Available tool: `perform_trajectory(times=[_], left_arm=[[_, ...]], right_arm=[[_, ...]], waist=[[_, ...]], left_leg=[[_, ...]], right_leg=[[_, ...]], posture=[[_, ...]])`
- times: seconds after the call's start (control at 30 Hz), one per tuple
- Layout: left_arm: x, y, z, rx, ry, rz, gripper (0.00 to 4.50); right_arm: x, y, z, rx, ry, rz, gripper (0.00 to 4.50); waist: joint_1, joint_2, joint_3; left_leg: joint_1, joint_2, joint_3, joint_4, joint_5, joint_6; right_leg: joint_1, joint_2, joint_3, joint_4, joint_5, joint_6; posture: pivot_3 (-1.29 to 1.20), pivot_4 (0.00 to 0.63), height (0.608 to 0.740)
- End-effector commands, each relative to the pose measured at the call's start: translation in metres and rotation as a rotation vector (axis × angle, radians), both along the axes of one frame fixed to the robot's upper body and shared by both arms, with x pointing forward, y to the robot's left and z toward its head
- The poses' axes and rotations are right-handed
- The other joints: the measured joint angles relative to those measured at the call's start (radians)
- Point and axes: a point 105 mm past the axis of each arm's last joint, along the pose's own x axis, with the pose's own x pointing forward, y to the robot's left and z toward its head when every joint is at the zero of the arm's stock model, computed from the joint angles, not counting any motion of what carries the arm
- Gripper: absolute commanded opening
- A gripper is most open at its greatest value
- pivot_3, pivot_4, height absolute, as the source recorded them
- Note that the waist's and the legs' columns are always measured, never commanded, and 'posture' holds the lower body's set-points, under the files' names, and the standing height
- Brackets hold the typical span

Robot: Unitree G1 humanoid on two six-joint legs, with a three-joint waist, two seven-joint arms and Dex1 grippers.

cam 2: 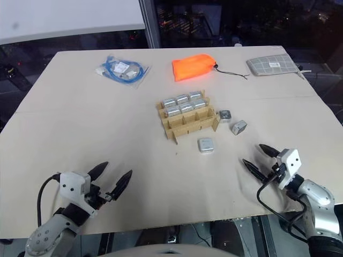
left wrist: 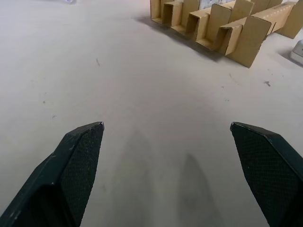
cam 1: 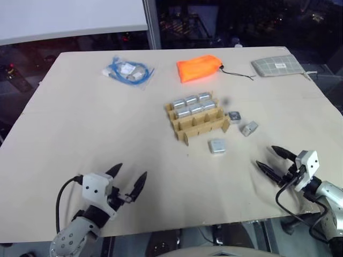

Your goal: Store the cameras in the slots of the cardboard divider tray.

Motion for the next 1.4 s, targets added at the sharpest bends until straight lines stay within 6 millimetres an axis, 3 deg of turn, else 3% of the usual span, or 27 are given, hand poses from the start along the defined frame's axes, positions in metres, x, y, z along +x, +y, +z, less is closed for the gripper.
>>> perform_trajectory(times=[0.03, 0.13, 0.3, 0.5, 0.67, 0.9, 1.13, 1.33, 1.4], left_arm=[[0.001, -0.002, 0.010, 0.014, -0.051, -0.036, 4.45], [-0.001, -0.006, 0.014, 0.001, -0.064, -0.090, 4.45], [-0.004, -0.014, 0.037, -0.021, -0.097, -0.283, 4.45], [-0.009, -0.005, 0.053, 0.076, -0.078, -0.440, 4.45], [-0.006, 0.007, 0.062, 0.178, -0.061, -0.458, 4.45], [0.000, 0.009, 0.067, 0.201, -0.071, -0.439, 4.45], [-0.001, 0.008, 0.068, 0.201, -0.063, -0.449, 4.45], [0.000, 0.009, 0.066, 0.214, -0.052, -0.461, 4.50], [0.001, 0.009, 0.066, 0.212, -0.052, -0.461, 4.50]], right_arm=[[-0.003, 0.026, 0.008, 0.022, -0.043, 0.074, 4.50], [-0.006, 0.048, 0.013, 0.057, -0.053, 0.123, 4.50], [-0.006, 0.103, 0.013, 0.064, -0.026, 0.155, 4.50], [0.008, 0.137, 0.006, 0.004, 0.029, 0.087, 4.50], [0.031, 0.133, -0.003, -0.072, 0.089, -0.108, 4.50], [0.032, 0.156, 0.003, -0.033, 0.093, -0.073, 4.50], [0.029, 0.156, 0.002, 0.001, 0.117, -0.075, 4.50], [0.028, 0.154, 0.001, -0.006, 0.115, -0.090, 1.90], [0.028, 0.151, 0.001, -0.011, 0.116, -0.095, 1.90]], waist=[[0.000, 0.000, 0.000], [-0.001, 0.001, 0.000], [-0.001, 0.000, 0.000], [-0.001, 0.000, 0.000], [-0.003, 0.000, -0.001], [-0.009, -0.002, -0.002], [-0.026, -0.002, -0.002], [-0.026, -0.002, -0.001], [-0.026, -0.002, -0.001]], left_leg=[[0.000, 0.000, 0.000, 0.000, 0.000, 0.000], [0.000, 0.001, -0.001, 0.000, 0.000, 0.000], [0.001, 0.002, 0.000, 0.001, 0.000, 0.000], [0.000, 0.002, 0.000, 0.003, 0.000, -0.001], [0.000, 0.002, 0.000, 0.003, 0.001, -0.003], [0.000, 0.002, 0.000, 0.003, 0.002, -0.004], [0.000, 0.003, -0.001, 0.003, 0.002, -0.005], [0.000, 0.003, -0.001, 0.003, 0.001, -0.005], [0.000, 0.003, -0.001, 0.003, 0.001, -0.005]], right_leg=[[0.000, 0.000, 0.000, 0.000, 0.000, 0.000], [0.000, 0.001, 0.000, 0.001, 0.000, 0.000], [-0.001, 0.001, 0.000, 0.003, 0.000, 0.000], [-0.002, 0.001, 0.001, 0.004, 0.000, 0.000], [-0.003, 0.001, 0.000, 0.004, 0.000, 0.000], [-0.002, 0.002, 0.000, 0.005, 0.000, 0.000], [-0.002, 0.003, 0.000, 0.005, 0.000, 0.000], [-0.002, 0.003, 0.000, 0.005, 0.000, -0.001], [-0.002, 0.003, 0.000, 0.005, 0.000, -0.001]], posture=[[0.00, 0.150, 0.740], [0.00, 0.150, 0.740], [0.00, 0.150, 0.740], [0.00, 0.150, 0.740], [0.00, 0.150, 0.740], [0.00, 0.150, 0.740], [0.00, 0.150, 0.740], [0.00, 0.150, 0.740], [0.00, 0.150, 0.740]])
